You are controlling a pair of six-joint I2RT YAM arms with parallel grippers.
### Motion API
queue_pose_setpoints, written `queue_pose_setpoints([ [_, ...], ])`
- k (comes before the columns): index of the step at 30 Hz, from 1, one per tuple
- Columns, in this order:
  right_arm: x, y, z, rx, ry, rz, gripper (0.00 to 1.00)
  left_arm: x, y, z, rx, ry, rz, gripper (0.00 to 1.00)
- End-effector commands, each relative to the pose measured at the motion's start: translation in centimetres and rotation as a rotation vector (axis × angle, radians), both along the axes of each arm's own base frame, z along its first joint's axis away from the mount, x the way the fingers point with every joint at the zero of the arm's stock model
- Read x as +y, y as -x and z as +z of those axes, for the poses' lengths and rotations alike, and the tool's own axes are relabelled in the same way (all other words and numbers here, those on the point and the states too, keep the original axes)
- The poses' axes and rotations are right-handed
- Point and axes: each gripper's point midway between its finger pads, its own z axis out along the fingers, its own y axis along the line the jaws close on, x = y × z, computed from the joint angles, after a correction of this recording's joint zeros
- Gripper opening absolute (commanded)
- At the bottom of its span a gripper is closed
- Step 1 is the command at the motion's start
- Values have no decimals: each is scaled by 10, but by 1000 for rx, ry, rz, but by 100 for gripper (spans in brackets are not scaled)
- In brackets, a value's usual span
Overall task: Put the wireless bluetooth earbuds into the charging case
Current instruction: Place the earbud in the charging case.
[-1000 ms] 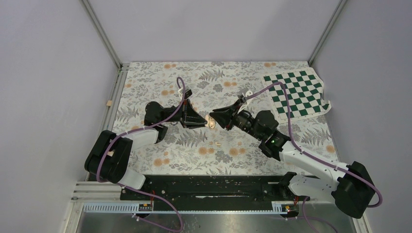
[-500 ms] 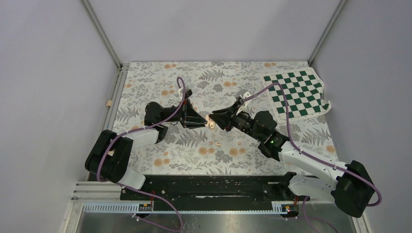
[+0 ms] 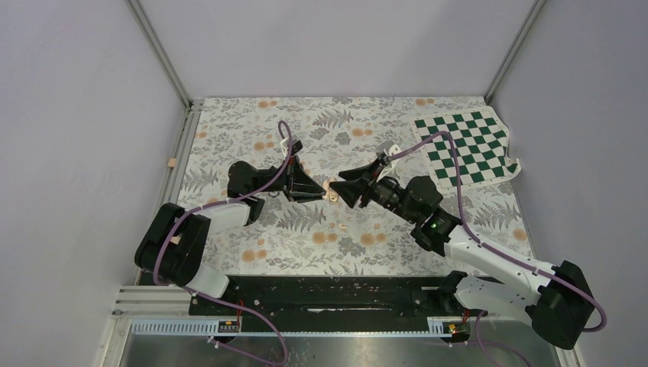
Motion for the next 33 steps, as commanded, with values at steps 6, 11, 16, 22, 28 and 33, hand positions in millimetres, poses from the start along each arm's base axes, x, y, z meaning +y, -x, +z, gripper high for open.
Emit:
queue_pose_setpoints([
  [6,-3,6,45,-73,-91,0,64,1,3,3,-63,25,-1,0],
  [11,-17,-14,49,33,-118,-146,53,1,3,1,-58,23,4,0],
  [16,-16,-25,46,163,-57,-203,19,2,4,3,-66,25,1,0],
  [22,-6,-27,36,230,-8,-182,0,2,5,2,-67,23,1,0],
  [28,0,-32,15,316,75,-195,0,3,8,4,-76,24,-4,0],
  [33,1,-35,13,313,87,-190,0,4,9,5,-81,26,-3,0],
])
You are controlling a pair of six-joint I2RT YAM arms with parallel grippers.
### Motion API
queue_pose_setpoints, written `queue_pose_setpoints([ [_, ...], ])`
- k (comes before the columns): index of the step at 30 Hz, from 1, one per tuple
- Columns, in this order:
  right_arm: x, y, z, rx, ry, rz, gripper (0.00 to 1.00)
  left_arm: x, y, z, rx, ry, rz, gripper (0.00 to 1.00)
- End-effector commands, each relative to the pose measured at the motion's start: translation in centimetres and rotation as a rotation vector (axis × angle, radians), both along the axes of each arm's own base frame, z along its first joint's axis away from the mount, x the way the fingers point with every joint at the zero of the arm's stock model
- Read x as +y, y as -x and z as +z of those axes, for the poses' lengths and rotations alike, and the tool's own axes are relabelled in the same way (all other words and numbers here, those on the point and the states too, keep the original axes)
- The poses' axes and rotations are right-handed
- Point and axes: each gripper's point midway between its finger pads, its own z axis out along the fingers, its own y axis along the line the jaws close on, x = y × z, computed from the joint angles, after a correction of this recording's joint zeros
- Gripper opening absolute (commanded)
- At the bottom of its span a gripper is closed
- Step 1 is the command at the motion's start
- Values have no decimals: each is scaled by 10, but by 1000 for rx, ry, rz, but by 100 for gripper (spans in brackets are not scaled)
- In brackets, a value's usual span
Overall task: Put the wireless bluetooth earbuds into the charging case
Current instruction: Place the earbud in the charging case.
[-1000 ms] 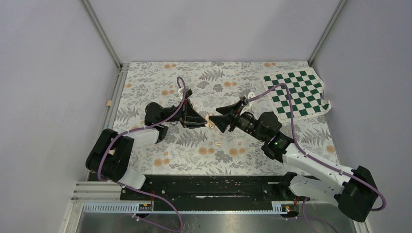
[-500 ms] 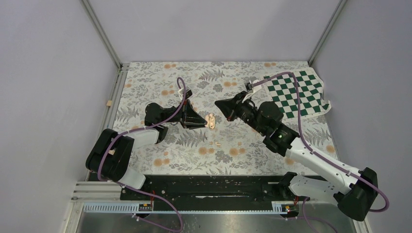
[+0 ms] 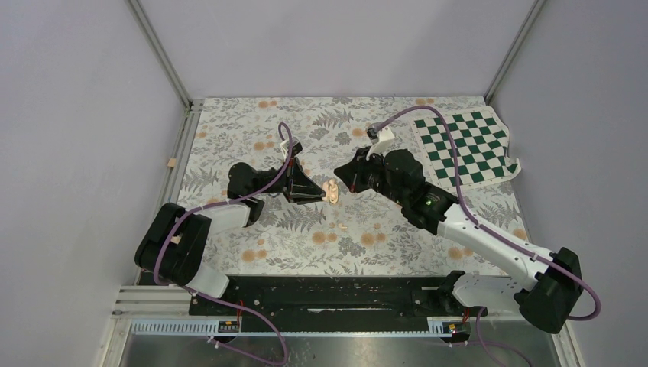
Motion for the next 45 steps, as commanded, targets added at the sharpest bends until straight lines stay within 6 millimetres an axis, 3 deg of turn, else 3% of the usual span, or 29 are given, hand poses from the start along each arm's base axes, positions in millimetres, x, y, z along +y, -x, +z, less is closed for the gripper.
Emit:
queue_pose_setpoints([
  [1,4,-1,22,-20,-28,14,0,3,8,10,-92,31,-3,0],
  [11,12,4,16,9,-53,69,0,3,8,11,-96,33,-4,0],
  [45,0,16,10,-1,-44,78,0,2,4,8,-87,28,-4,0],
])
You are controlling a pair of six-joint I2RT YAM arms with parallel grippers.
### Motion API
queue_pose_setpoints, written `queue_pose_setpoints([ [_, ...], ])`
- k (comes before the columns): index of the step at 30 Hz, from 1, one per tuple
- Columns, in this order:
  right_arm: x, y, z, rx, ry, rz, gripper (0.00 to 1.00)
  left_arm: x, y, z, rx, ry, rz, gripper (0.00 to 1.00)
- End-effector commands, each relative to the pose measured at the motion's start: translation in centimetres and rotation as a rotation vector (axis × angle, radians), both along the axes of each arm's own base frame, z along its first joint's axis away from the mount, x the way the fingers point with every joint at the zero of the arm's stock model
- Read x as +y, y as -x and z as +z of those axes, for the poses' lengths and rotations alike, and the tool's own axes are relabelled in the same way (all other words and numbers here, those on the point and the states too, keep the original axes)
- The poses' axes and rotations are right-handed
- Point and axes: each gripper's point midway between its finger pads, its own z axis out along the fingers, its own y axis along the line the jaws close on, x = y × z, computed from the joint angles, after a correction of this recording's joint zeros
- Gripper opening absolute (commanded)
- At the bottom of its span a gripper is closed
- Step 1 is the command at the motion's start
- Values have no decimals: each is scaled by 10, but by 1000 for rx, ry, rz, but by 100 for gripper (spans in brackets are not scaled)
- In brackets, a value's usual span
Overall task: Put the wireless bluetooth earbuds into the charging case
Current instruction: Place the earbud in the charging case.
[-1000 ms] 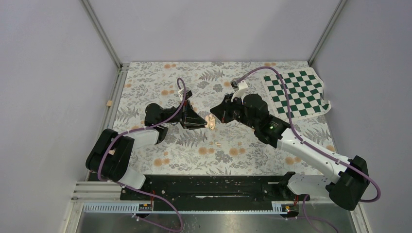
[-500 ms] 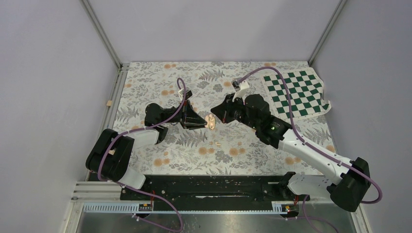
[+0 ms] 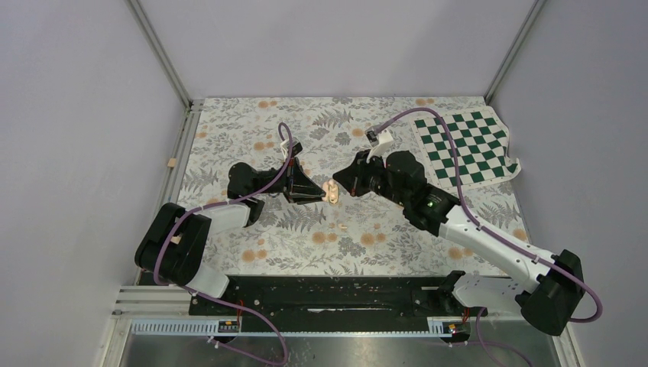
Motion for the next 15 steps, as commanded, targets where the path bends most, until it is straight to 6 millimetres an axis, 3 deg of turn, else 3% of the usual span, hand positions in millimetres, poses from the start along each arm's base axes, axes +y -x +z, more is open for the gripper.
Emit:
queue_pose_setpoints([
  [1,-3,6,16,-39,-37,20,0,2,4,8,-89,29,-3,0],
  [15,-8,13,15,-48,-40,32,0,1,2,7,-86,28,-6,0],
])
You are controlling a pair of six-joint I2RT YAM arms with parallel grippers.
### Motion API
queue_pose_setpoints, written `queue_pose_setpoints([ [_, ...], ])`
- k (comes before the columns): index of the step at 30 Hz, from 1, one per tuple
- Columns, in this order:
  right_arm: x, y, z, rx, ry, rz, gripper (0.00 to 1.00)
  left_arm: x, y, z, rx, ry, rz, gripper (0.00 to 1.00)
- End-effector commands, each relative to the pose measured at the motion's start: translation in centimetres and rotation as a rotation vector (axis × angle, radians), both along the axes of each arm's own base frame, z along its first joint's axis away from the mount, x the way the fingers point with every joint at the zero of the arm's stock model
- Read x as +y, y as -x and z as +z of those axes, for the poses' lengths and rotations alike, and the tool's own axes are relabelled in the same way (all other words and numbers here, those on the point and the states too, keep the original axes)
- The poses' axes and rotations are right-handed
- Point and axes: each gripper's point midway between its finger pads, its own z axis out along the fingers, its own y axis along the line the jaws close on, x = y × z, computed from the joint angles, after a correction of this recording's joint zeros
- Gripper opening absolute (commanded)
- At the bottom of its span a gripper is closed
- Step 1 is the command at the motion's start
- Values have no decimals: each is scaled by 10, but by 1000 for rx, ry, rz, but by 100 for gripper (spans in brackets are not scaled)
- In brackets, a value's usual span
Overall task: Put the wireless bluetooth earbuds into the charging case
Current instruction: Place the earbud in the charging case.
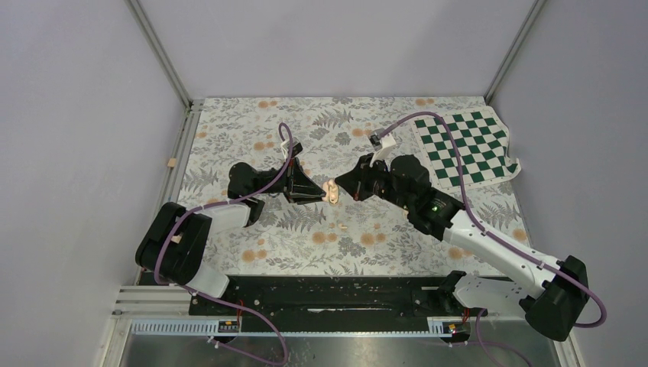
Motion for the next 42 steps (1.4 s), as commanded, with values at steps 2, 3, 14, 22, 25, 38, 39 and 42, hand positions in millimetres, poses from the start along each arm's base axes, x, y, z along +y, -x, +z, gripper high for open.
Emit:
queue_pose_setpoints([
  [2,-6,-2,20,-59,-24,-18,5,2,3,9,-92,30,-6,0],
  [3,-8,-4,21,-66,-18,-31,11,2,3,9,-92,31,-5,0],
  [14,0,-18,36,-77,29,-38,34,2,4,10,-94,32,-3,0],
  [22,4,-19,25,-3,107,-23,35,2,5,10,-93,32,-5,0],
  [25,4,-18,19,17,132,-18,35,3,6,11,-96,33,-5,0],
  [38,4,-15,15,33,150,0,35,2,5,11,-96,33,-7,0],
  [39,4,-16,15,30,147,-2,35,2,5,11,-95,33,-6,0],
  [42,1,-17,16,21,143,-19,36,2,5,10,-94,32,-6,0],
])
